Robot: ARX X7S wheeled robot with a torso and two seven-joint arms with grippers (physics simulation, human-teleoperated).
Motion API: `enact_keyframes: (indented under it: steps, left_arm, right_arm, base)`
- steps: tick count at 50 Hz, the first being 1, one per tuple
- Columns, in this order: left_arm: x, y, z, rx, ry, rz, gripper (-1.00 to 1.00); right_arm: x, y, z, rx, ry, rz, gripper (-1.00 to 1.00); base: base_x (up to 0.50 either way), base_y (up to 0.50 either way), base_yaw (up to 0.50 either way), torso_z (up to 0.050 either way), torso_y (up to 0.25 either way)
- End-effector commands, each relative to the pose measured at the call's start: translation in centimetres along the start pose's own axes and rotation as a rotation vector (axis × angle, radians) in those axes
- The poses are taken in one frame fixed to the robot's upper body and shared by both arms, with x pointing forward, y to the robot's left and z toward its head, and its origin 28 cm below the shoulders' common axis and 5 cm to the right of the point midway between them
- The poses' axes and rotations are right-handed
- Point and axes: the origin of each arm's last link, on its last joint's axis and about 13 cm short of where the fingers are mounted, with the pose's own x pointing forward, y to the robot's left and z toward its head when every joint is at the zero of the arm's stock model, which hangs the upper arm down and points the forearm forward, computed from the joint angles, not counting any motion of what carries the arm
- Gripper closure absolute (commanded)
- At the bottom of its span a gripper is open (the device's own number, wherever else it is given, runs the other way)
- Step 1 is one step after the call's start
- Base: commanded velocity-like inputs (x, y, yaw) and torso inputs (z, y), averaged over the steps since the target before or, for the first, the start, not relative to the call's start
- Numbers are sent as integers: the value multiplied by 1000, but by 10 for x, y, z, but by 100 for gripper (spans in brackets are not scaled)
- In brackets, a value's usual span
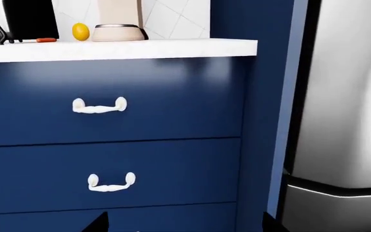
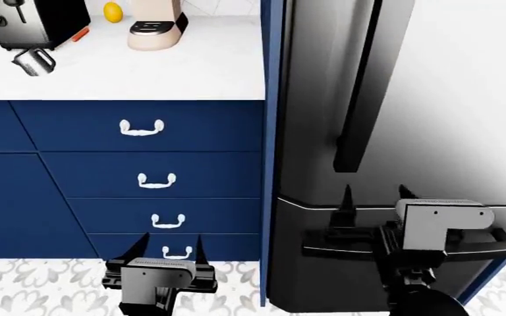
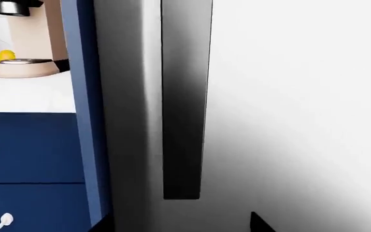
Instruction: Open the fridge door
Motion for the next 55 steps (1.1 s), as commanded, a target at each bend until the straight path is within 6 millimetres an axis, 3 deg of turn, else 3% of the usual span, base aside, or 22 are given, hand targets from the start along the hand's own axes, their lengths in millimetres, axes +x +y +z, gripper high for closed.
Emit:
enact_keyframes:
  steps: [1, 10, 26, 40, 55]
  left_arm:
    - [1, 0, -1, -1, 3, -2, -100]
    - [0, 0, -1, -3, 4, -5, -100]
    - [4, 0, -1, -3, 8, -8, -100]
    - [4, -1, -1, -4, 10, -11, -100]
    - [3, -1, -2, -6, 12, -14, -100]
  right_arm:
    - [21, -9, 52, -42, 2, 37, -100]
    - [52, -11, 94, -81, 17, 73, -100]
    - [93, -18, 117, -41, 59, 85, -100]
    - [127, -20, 121, -14, 88, 98, -100]
    - [141, -22, 111, 10, 105, 92, -100]
  base:
    - [0, 0, 0, 0, 0]
    - [0, 0, 0, 0, 0]
    - [0, 0, 0, 0, 0]
    - [0, 0, 0, 0, 0]
    - [0, 0, 0, 0, 0]
